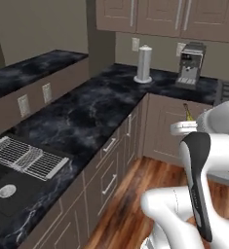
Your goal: Pick up the pear and banana from the fridge and place one fruit on each plate on the dining counter.
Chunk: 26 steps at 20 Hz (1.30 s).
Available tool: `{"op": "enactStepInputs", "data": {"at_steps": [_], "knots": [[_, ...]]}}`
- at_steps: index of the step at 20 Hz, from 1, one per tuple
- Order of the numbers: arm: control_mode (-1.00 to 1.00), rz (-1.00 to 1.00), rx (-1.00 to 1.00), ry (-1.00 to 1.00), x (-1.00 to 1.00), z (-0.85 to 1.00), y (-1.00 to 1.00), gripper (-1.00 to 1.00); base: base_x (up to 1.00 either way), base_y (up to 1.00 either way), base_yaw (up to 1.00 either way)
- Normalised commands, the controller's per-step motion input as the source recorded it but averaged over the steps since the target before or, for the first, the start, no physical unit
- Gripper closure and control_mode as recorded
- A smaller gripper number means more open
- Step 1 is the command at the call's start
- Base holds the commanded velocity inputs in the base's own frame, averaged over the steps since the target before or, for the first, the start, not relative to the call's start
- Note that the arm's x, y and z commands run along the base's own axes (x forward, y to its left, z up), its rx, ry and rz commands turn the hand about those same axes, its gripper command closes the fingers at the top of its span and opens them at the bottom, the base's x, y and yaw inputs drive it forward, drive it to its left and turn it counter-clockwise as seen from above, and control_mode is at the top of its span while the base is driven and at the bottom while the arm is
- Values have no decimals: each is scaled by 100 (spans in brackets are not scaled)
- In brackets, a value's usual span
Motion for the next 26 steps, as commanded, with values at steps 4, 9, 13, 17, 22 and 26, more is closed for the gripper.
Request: {"op": "enactStepInputs", "data": {"at_steps": [4, 9, 13, 17, 22, 26], "knots": [[100, 0, 0, 0, 0, 0, 0, 100, -48, 43, 51], [100, 0, 0, 0, 0, 0, 0, 100, -61, 50, 42], [100, 0, 0, 0, 0, 0, 0, 100, -70, 67, 29], [100, 0, 0, 0, 0, 0, 0, 100, -62, 82, 25], [100, 0, 0, 0, 0, 0, 0, 100, -71, 92, 20], [100, 0, 0, 0, 0, 0, 0, 100, -72, 98, 14]]}}
